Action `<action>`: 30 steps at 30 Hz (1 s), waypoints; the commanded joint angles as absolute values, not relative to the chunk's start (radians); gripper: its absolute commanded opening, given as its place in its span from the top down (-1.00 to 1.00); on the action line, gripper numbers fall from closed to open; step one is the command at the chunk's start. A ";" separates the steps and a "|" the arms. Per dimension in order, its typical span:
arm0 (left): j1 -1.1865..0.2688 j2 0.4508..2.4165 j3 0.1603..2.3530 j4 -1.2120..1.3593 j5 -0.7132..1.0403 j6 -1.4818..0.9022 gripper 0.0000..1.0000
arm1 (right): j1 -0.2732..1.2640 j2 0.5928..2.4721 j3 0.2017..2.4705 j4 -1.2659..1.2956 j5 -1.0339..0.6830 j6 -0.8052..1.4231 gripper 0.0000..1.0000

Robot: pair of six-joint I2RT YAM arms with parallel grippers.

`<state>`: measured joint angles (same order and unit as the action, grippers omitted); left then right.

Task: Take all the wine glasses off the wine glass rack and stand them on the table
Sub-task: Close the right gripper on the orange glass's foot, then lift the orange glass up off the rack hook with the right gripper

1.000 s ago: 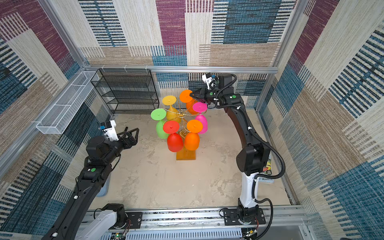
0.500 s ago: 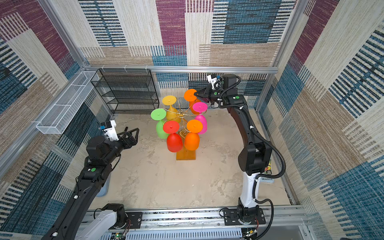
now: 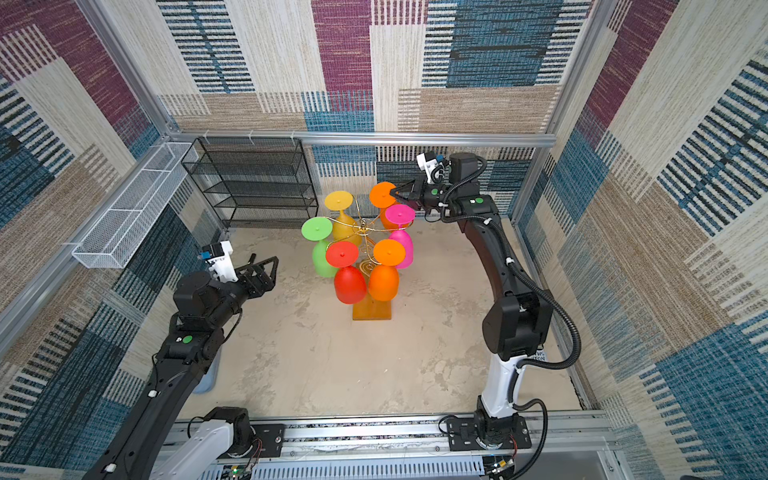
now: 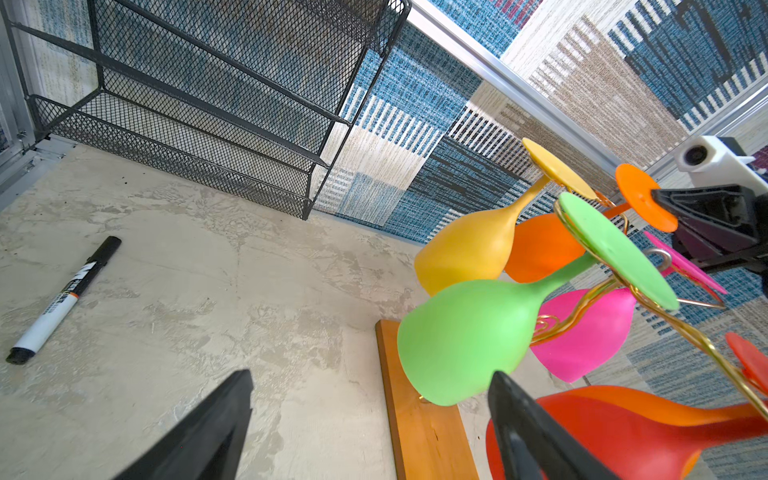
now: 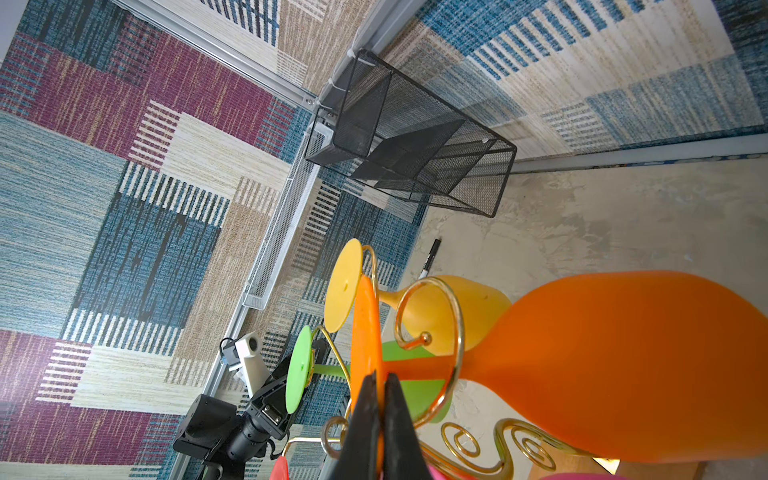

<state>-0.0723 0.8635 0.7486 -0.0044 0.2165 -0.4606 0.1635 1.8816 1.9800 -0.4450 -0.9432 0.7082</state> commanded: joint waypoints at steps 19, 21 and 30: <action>-0.072 0.861 0.740 0.031 0.232 -0.476 -0.83 | 0.230 1.984 2.160 -0.492 -1.029 0.678 1.00; -0.073 0.862 0.739 0.032 0.232 -0.476 -0.82 | 0.235 1.992 2.173 -0.495 -1.029 0.680 1.00; -0.072 0.865 0.736 0.038 0.236 -0.479 -0.83 | 0.239 2.054 2.257 -0.472 -1.026 0.724 1.00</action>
